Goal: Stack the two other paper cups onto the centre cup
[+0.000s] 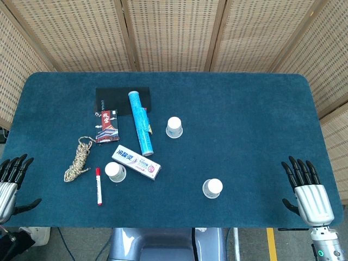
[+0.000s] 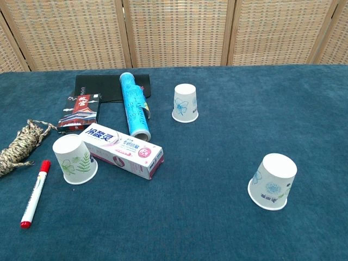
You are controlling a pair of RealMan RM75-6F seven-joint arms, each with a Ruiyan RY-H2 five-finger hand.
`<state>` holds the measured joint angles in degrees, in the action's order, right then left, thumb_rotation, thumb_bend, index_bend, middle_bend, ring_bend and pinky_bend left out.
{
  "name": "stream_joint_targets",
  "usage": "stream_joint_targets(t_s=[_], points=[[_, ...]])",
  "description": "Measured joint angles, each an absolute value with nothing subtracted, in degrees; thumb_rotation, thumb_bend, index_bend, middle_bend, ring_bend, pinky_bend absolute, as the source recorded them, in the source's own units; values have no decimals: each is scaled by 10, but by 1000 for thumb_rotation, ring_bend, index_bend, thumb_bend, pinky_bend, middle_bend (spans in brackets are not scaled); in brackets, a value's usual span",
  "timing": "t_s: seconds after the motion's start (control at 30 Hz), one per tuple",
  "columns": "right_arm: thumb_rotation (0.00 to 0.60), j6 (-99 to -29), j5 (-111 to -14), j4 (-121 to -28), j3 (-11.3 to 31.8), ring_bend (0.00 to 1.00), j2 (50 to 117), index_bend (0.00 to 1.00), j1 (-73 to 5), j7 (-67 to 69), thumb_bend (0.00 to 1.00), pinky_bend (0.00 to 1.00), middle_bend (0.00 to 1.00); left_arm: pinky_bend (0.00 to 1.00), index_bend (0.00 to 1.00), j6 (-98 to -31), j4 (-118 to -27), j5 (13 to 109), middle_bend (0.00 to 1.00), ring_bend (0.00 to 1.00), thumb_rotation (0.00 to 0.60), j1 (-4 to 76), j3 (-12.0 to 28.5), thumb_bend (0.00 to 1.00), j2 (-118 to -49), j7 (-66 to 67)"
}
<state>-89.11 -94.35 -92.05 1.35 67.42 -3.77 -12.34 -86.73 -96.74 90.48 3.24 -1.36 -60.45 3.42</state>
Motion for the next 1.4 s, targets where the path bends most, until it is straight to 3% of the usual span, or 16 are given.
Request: stream_joint_targets(t_s=[0.4,0.57,0.63,0.93,1.23,1.4], points=[[600,-855,-987,-885,-3,1,681,34,-70,-40,0,20,19,0,0,-871,-971,905,0,0,600,30,-12,0,-603,33],[600,-803,-1035,-868,-14,132,681,133,-127,18,0,249,170,0,0,-863,-972,896,0,0,600,33,-8,0,-604,35],[600,-775,-1048,-869,-17,160,681,149,-153,47,2,287,193,0,0,-856,-972,889,0,0,600,36,-6,0,-605,38],[600,-652,-1055,-876,-24,198,695,194,-238,72,160,304,230,0,0,-842,-973,870,0,0,600,42,2,0,-607,46],[600,-593,-1012,-875,-3,213,743,206,-277,26,223,312,244,0,0,-830,-973,860,0,0,600,47,5,0,-607,48],[600,-568,-982,-878,4,279,751,242,-291,-4,273,353,305,0,0,-831,-974,860,0,0,600,47,4,0,-607,49]])
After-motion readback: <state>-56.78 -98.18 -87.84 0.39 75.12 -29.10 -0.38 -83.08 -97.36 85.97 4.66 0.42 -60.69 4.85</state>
